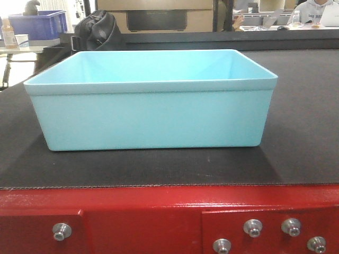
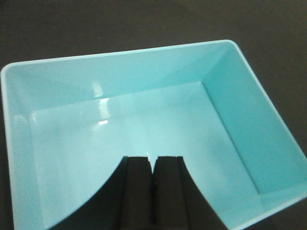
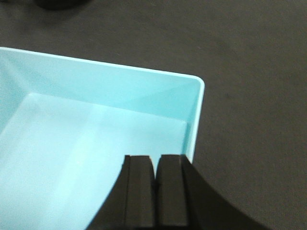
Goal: Fetch blue bin and place on conveyor start
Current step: 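Open both grippers and release the bin's walls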
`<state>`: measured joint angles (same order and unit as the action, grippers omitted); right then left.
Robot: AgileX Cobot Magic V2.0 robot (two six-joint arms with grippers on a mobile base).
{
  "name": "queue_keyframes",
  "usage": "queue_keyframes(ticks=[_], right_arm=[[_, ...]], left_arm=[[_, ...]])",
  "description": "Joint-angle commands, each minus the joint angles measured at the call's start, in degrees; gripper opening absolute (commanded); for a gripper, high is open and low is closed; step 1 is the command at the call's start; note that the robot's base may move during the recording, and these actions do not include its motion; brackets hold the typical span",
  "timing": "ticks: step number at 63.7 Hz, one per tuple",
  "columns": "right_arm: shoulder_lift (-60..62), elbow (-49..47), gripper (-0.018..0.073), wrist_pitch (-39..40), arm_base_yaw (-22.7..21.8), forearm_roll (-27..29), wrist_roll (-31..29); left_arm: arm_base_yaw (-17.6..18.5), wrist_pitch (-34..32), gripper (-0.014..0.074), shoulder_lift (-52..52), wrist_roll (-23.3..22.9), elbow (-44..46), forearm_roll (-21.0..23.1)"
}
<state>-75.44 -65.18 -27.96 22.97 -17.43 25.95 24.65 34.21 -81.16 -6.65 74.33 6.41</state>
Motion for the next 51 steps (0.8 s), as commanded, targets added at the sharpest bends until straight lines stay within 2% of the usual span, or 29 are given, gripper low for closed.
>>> queue_keyframes(ticks=[1, 5, 12, 20, 23, 29, 39, 51], right_arm=[[4.3, 5.1, -0.0162, 8.4, 0.1, 0.0, -2.8], [7.7, 10.0, -0.0162, 13.9, 0.1, 0.0, -4.1], [13.0, 16.8, -0.0162, 22.4, 0.1, -0.2, -4.1], [18.4, 22.2, -0.0162, 23.8, 0.1, -0.2, -4.1], [20.5, 23.9, -0.0162, 23.7, 0.1, -0.2, -4.1], [24.4, 26.7, -0.0162, 23.4, 0.1, 0.1, -4.1], [30.5, 28.3, -0.0162, 19.6, 0.1, 0.1, -4.1], [35.2, 28.3, -0.0162, 19.5, 0.1, 0.1, -4.1]], left_arm=[[0.3, -4.7, -0.0109, 3.7, 7.2, -4.7, 6.1], [0.3, -7.9, -0.0109, 6.3, 10.0, -8.7, 8.4], [0.3, -14.4, -0.0109, 11.8, 10.6, -16.7, 8.7], [0.3, -22.9, -0.0109, 19.0, 10.6, -25.1, 8.9], [-1.0, -25.5, -0.0109, 22.5, 10.6, -28.4, 10.8], [-2.6, -29.4, -0.0109, 29.8, 10.6, -34.0, 11.4], [-3.0, -29.2, -0.0111, 42.2, 10.6, -39.2, 11.4], [-3.0, -28.0, -0.0111, 53.8, 10.6, -39.9, 11.2]])
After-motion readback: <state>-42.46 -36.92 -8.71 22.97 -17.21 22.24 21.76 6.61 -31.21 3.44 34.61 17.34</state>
